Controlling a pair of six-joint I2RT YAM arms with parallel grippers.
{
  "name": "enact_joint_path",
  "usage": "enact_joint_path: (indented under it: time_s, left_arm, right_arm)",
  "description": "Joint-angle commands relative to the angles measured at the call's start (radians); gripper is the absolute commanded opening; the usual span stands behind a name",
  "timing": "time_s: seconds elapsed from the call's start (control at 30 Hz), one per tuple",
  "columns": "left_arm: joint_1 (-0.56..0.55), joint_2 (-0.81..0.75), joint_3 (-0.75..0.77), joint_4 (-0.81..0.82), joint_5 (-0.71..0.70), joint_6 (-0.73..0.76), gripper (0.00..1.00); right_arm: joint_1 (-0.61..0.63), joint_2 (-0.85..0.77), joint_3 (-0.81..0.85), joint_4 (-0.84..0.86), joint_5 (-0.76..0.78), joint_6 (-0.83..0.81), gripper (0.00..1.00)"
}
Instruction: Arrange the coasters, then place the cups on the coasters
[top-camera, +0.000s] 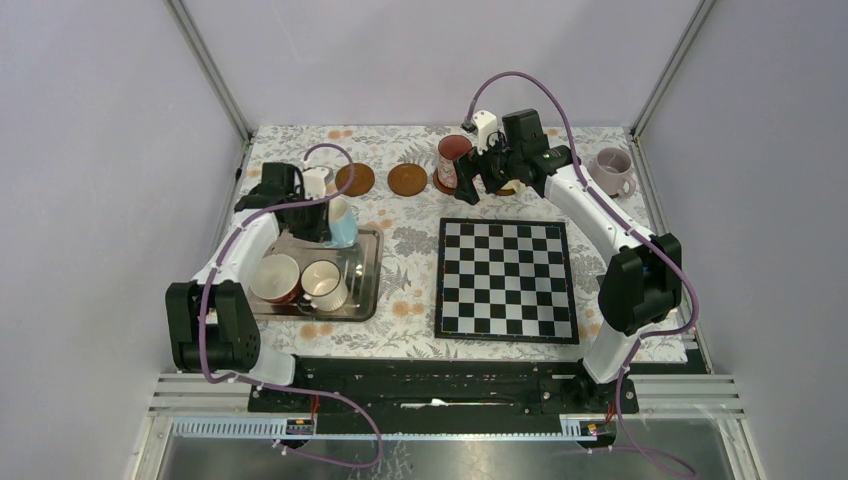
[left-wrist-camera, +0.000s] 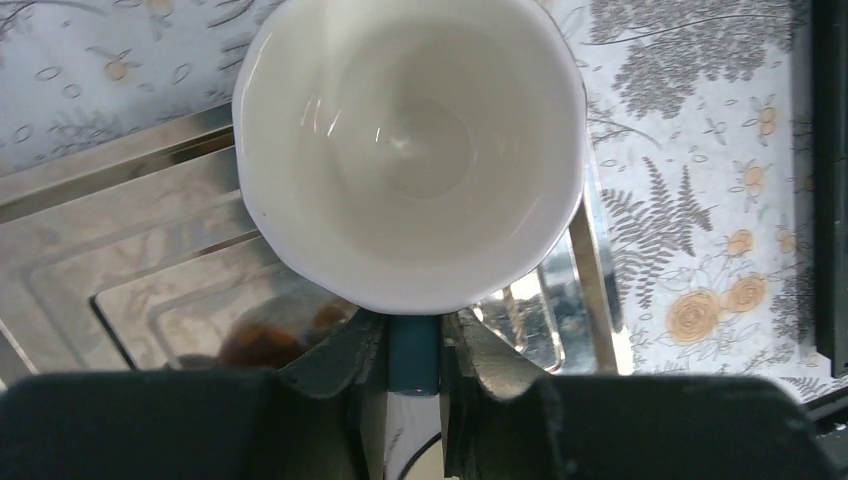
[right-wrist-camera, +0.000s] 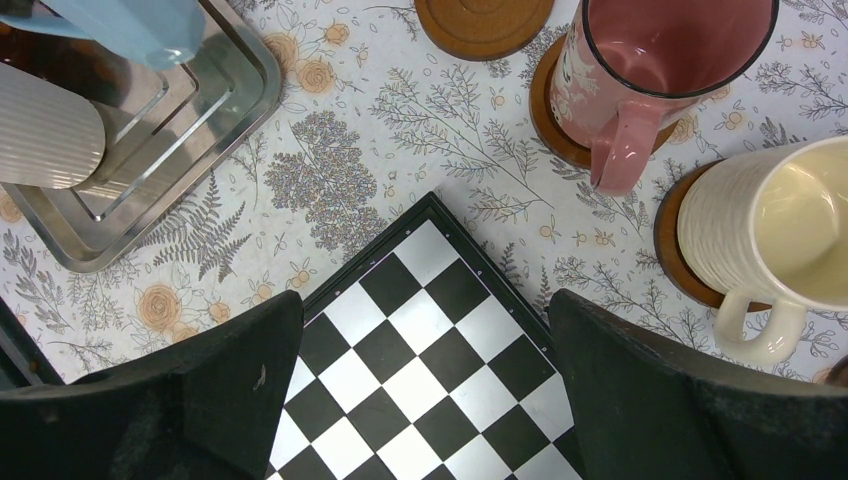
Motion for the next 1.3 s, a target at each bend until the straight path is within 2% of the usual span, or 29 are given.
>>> enact_joint_path:
  time_s: [0.0,0.37,0.6,0.7,0.97,1.27]
  left_arm:
    - [-0.066,-0.047,0.012,0.109,-0.026,-0.098,0.00]
    - [-0.205,-0.081,-0.084,0.158,-0.173,-0.214,0.00]
    - [-0.228,-0.096,-0.123,0.180,-0.244,-0.257,0.00]
    - [-0.237,-0.099,-0.124,0.172,-0.226,-0.260,0.05]
    - [-0.268,-0.114,-0.137,0.142,-0.245,-0.258,0.29]
    - [-0.285,-0.119,-0.117,0.093,-0.239,-0.262,0.41]
  right_arm:
    - [-0.004,-0.043,0.001,-0.020,0.000,0.003,1.00]
    - [-0.004,-0.054,-0.001,-0.032,0.018,-0.003,1.00]
    - [-0.005,-0.051,0.000,-0.031,0.011,0.000,0.99]
    - [-0.005,-0.050,0.000,-0.030,0.013,0.000,1.00]
    - [-0.005,-0.054,-0.006,-0.025,0.017,0.002,1.00]
    - [-0.005,-0.053,-0.007,-0.024,0.012,0.005,0.99]
